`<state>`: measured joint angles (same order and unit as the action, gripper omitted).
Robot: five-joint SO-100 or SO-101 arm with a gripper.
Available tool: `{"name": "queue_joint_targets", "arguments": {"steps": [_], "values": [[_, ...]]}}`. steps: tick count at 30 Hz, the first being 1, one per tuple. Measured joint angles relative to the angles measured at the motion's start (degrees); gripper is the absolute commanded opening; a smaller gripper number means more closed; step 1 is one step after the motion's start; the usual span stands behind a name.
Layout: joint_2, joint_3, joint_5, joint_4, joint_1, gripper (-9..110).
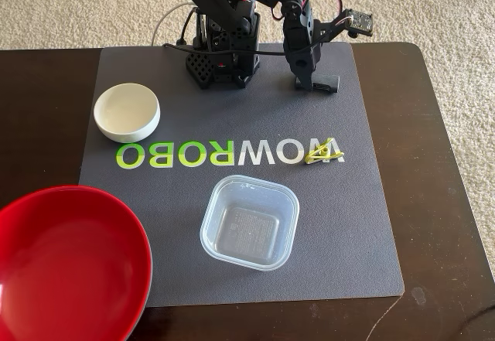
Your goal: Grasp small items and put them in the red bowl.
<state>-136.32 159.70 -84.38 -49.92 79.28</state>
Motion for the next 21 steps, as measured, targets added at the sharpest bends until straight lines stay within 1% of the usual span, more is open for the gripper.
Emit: {"name": "queue_joint_targets", "arguments": {"steps": [5, 13, 17, 21], "values": [[0.2, 0.0, 2.8, 0.6, 0.4, 9], [0.2, 0.0, 8.6, 0.9, 0.2, 4], [-0.5, 0.0, 14.2, 1.4, -3.2, 0], [-1.4, -2.4, 22.5, 1.4, -10.7, 0]]}}
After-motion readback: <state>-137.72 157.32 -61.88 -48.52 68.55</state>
